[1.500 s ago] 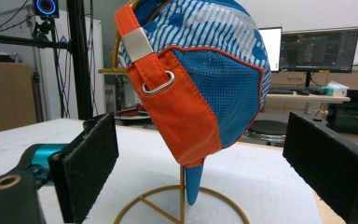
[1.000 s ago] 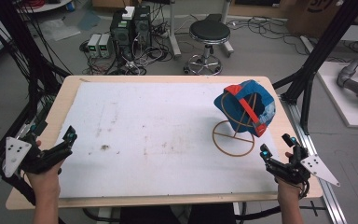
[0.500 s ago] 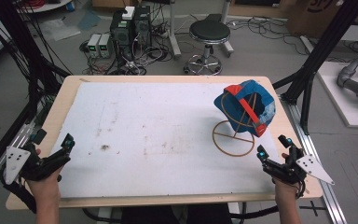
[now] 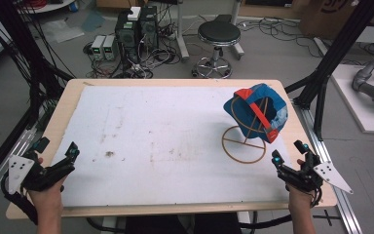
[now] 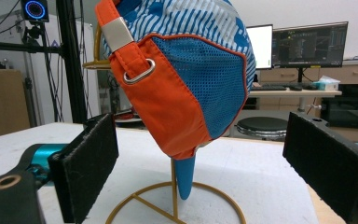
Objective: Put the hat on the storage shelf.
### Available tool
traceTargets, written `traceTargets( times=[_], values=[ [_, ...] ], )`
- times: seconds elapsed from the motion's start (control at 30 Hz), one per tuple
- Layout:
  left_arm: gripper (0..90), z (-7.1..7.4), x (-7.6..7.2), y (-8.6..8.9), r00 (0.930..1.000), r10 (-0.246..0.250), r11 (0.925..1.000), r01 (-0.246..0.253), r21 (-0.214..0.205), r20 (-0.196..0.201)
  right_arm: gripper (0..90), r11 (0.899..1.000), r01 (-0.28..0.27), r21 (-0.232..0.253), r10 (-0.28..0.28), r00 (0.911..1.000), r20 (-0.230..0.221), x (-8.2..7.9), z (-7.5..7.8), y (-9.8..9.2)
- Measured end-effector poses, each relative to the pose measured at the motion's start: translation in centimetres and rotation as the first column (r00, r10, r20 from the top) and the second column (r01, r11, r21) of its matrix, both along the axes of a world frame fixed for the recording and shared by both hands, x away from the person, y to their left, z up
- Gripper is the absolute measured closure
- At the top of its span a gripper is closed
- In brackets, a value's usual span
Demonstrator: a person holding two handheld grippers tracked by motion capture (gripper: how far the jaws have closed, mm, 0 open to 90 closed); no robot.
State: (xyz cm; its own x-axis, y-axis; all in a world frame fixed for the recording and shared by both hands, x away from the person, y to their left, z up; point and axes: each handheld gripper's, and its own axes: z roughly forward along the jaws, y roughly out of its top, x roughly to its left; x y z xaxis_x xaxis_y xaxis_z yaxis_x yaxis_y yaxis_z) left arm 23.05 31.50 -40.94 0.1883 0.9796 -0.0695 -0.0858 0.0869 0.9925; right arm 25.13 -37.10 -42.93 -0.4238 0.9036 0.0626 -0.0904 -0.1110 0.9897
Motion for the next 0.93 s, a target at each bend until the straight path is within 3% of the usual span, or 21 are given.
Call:
traceTargets(
  times=[0.37, 0.93],
  values=[
    [10.3, 0.23, -0.06, 0.31, 0.9999, -0.013, 0.9998, 0.013, -0.015, 0.009, 10.0, 1.000, -0.009, -0.025, 0.009, 1.0000, 0.000, 0.07, 0.13, 0.53],
    [10.3, 0.11, 0.11, 0.52, 0.9999, -0.015, 0.9998, 0.015, -0.012, -0.003, 9.9, 1.000, -0.018, -0.013, 0.018, 0.9998, 0.000, 0.19, 0.09, 0.48]
  ],
)
